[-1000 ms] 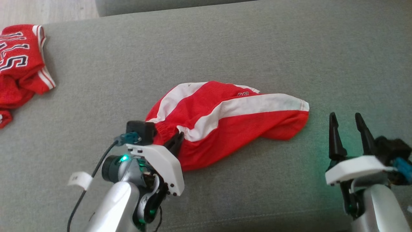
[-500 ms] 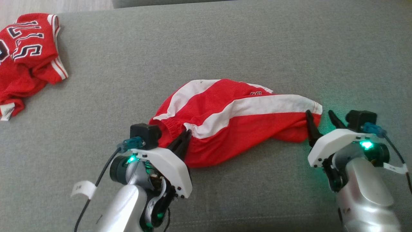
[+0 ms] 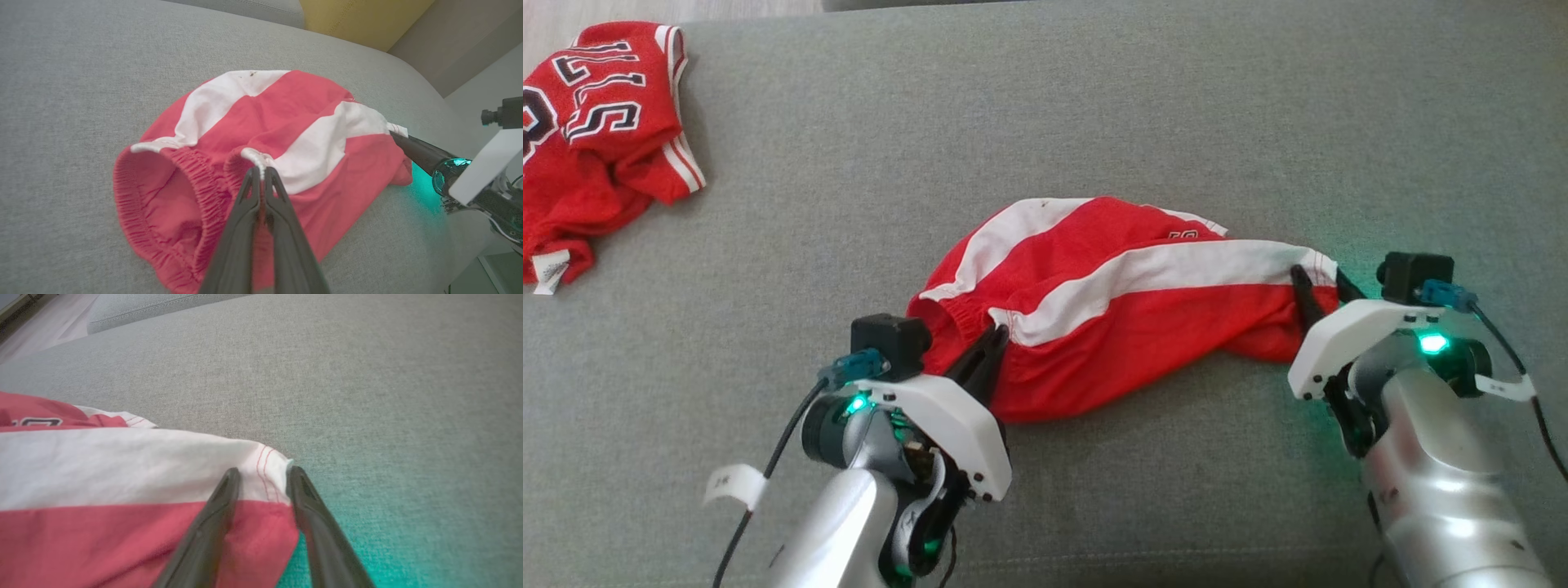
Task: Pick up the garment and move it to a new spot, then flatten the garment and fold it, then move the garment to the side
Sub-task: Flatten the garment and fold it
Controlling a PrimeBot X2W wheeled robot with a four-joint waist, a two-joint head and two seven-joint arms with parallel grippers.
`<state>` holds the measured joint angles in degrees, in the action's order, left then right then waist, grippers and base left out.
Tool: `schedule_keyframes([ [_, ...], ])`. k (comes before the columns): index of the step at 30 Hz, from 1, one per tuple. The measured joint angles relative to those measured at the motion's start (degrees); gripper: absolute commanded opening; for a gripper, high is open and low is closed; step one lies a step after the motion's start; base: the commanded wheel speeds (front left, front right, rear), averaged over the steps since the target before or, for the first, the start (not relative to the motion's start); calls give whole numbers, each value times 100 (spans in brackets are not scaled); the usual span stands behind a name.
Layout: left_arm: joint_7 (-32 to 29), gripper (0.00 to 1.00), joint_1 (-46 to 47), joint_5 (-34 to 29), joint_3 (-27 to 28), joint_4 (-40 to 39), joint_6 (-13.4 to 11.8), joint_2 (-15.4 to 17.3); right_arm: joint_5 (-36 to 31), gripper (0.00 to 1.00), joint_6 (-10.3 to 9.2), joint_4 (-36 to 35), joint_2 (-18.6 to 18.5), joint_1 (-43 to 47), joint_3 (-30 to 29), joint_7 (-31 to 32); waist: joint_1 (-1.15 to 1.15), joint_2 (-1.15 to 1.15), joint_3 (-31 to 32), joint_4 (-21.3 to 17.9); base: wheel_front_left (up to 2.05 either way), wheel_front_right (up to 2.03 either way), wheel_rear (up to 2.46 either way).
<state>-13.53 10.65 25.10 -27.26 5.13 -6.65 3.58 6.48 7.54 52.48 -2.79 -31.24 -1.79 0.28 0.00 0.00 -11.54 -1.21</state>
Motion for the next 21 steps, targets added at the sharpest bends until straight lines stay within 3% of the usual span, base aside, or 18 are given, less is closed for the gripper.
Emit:
schedule_keyframes([
  [1, 0, 0, 1, 26, -1, 10, 0, 0, 0, 42, -1, 49, -5, -40, 29, -35, 0, 0, 1, 3, 0, 0, 0],
  [4, 11, 0, 1, 35, -1, 32, -19, 0, -8, 19, 0, 180, -9, -127, 118, -197, 0, 0, 0, 6, 0, 0, 0],
  [5, 36, 0, 3, 35, 0, 44, -25, 0, -40, 1, -1, 211, -15, -139, 140, -256, 0, 0, 0, 6, 0, 0, 0],
  [14, 611, 0, 18, 129, 201, -43, -92, -8, 181, 0, 0, -79, -100, -224, 554, -1063, 0, 0, 144, -69, 0, 0, 0],
  [19, 1154, 0, 74, 136, 456, -330, -125, -21, 512, 0, 0, -1049, -321, -112, 933, -1246, 0, 0, 315, -176, 0, 0, 0],
  [21, 1435, 0, 157, 164, 608, -563, -142, -23, 704, 0, 0, -1862, -509, 172, 1088, -1245, 0, 0, 446, -260, 0, 0, 0],
])
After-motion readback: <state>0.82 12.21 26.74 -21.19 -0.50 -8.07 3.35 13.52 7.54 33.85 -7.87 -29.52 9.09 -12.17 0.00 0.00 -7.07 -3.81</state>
